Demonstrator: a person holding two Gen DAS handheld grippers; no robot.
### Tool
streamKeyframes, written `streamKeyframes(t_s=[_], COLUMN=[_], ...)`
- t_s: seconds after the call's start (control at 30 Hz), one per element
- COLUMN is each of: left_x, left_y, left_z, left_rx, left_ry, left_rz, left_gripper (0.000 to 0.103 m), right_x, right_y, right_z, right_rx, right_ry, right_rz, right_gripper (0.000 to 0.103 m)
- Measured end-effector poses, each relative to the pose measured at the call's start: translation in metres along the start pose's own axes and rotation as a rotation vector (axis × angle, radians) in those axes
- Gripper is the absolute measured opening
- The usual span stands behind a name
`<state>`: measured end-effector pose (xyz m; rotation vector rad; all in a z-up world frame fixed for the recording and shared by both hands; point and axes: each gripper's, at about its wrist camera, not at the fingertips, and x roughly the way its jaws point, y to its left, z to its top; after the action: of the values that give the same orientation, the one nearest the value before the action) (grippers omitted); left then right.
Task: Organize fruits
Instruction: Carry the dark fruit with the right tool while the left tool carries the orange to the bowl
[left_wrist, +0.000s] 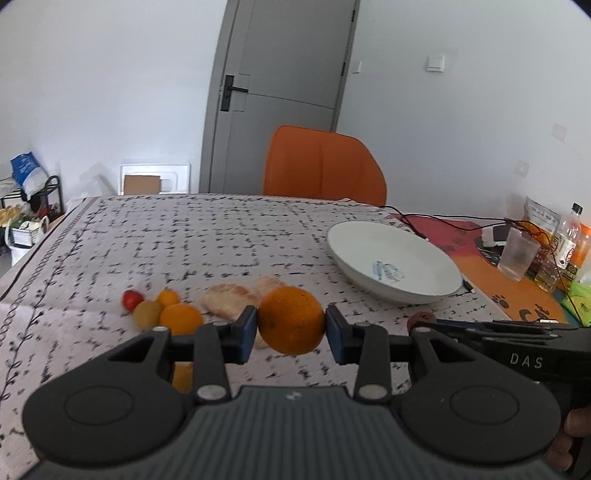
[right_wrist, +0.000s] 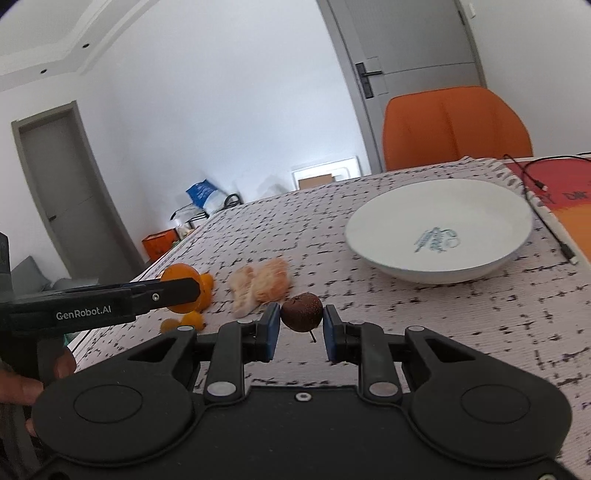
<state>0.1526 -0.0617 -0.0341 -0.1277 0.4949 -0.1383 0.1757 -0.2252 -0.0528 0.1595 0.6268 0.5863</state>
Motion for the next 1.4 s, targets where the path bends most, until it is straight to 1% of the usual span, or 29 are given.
streamKeyframes(t_s=[0.5,0.87,1.13,1.23,1.27,1.33,1.4], left_x=[0.039,0.076,0.101,0.109,0.112,0.118,0.122], left_y=[-0.040,-0.067,-0.078,-0.083,-0.083,-0.085,-0.086], left_z=[0.024,0.033,0.039,0.041,0.041,0.041,0.041], left_rx=[0.044,0.061,0.073,0.082,0.082,0.081,0.080], left_ry=[-0.009,0.026,0.063,0.069,0.073,0.084,0.091], left_rz=[-0.064,-0.104,-0.101,-0.099,-0.099,-0.097,-0.095], left_gripper=[0.039,0.039,0.039,0.039,0.039,0.039,0.039], right_x=[-0.009,-0.007,0.001,0.003,0.004,0.006,0.006], right_y=[-0.043,-0.071,-0.084,-0.089,-0.090,-0.092,-0.093], right_z=[0.011,0.025,0.027,0.027,0.027,0.027,0.026], right_rx=[0.048,0.071,0.074,0.088,0.092,0.097,0.089], right_ry=[-0.056,-0.092,-0.095,-0.097,-0.096,-0.098,-0.103], right_rz=[-0.063,-0.114,-0.143,-0.140,-0.141,-0.139,-0.138], right_gripper=[0.023,0.024,0.024,0.024,0.024,0.029,0.029])
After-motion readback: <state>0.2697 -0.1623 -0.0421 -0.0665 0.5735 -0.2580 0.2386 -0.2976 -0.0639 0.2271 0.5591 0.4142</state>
